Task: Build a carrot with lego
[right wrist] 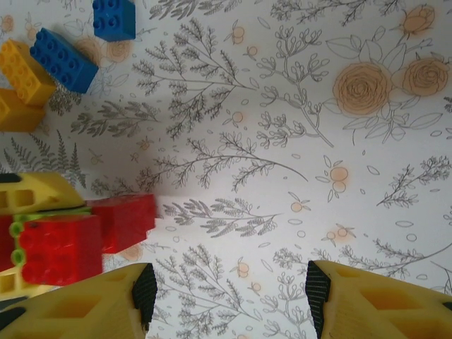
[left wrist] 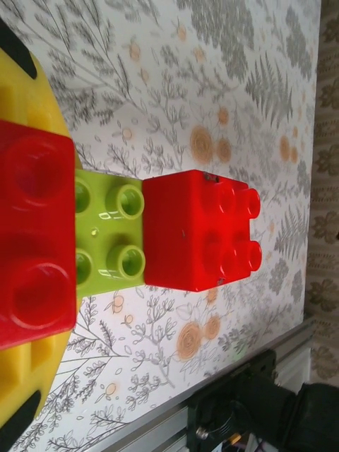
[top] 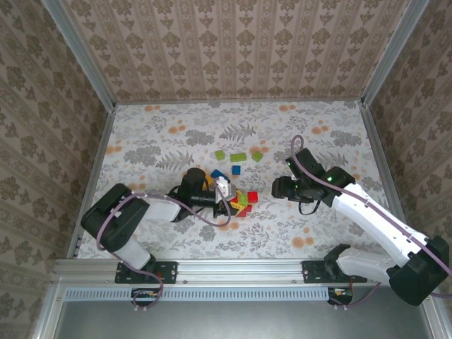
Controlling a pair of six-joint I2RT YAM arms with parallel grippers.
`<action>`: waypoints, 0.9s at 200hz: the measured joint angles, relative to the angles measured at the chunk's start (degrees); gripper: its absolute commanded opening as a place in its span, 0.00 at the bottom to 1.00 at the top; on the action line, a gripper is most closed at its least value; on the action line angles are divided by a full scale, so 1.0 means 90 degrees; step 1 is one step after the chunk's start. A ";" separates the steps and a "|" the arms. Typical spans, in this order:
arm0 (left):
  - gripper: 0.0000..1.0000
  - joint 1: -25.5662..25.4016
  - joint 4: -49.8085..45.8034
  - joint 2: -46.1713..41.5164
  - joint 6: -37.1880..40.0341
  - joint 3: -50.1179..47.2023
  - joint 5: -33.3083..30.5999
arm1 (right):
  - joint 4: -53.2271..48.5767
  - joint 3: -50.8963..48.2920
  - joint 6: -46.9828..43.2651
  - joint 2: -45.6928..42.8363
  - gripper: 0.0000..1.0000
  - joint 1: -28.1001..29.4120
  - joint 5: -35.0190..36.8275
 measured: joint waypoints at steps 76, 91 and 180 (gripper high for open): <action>0.26 0.1141 -0.1343 -0.2018 -0.1166 0.0066 -0.0505 | 0.0855 0.0015 -0.0469 0.0901 0.61 -0.0107 -0.0005; 0.26 0.1321 -0.1858 -0.2183 -0.1377 0.0376 -0.0556 | 0.0945 0.0044 -0.0554 0.1013 0.61 -0.0107 -0.0034; 0.28 0.3517 -0.4826 -0.1103 -0.2494 0.3055 -0.0233 | 0.1348 0.0134 -0.0976 0.1025 0.61 -0.0107 -0.0384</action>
